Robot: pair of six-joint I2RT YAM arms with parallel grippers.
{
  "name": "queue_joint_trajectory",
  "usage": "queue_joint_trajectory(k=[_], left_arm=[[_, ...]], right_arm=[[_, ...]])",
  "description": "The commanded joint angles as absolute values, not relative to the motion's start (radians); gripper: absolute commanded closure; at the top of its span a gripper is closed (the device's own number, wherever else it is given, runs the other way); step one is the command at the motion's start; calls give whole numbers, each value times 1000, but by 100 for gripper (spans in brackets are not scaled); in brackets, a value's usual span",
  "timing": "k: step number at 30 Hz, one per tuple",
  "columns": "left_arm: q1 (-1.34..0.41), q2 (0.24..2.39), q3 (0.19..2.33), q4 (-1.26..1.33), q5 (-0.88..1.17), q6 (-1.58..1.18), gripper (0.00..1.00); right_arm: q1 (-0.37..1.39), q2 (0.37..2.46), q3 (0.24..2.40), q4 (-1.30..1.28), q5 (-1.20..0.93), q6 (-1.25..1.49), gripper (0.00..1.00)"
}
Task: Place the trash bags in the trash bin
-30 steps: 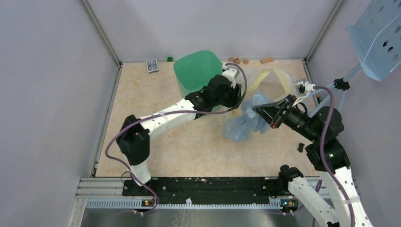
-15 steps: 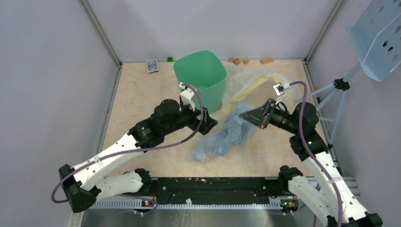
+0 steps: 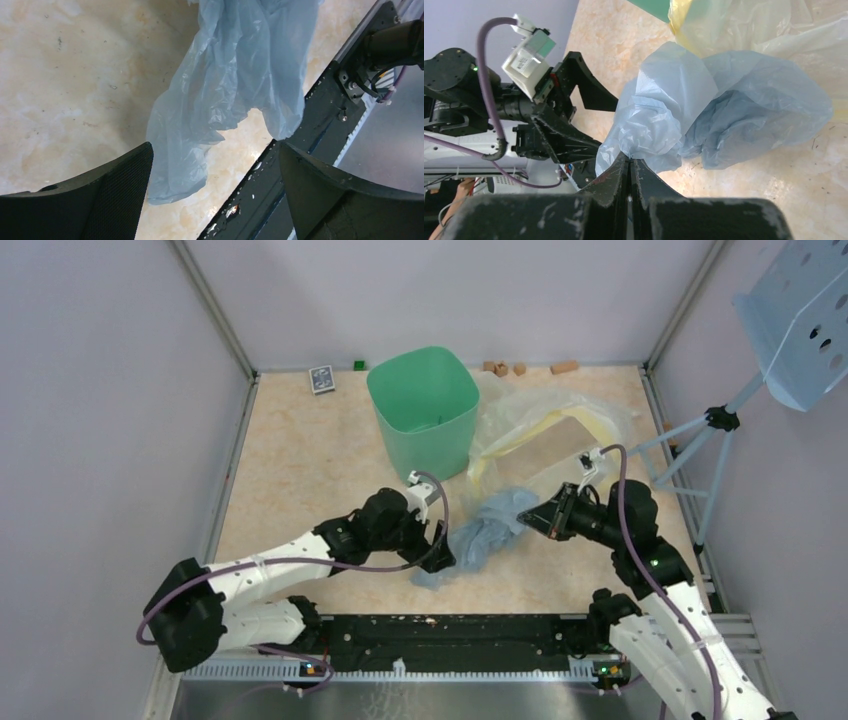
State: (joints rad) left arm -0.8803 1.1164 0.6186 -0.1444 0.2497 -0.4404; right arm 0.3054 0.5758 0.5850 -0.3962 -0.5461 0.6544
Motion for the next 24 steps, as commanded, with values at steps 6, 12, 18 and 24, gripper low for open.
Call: queue_joint_trajectory(k=[6,12,18,24], left_arm=[[-899,1272,577,-35,162,-489,11],[-900,1329,482,51,63,-552,35],[-899,1377,487,-87,-143,-664,100],[-897,1242,476,-224,-261,-736,100]], right_arm=[[306,558,605,-417,-492,638,100],[305,561,722,-476,-372,556,100],[305,547,940,-649,152,564,100],[305,492,968,-640,503,611,100]])
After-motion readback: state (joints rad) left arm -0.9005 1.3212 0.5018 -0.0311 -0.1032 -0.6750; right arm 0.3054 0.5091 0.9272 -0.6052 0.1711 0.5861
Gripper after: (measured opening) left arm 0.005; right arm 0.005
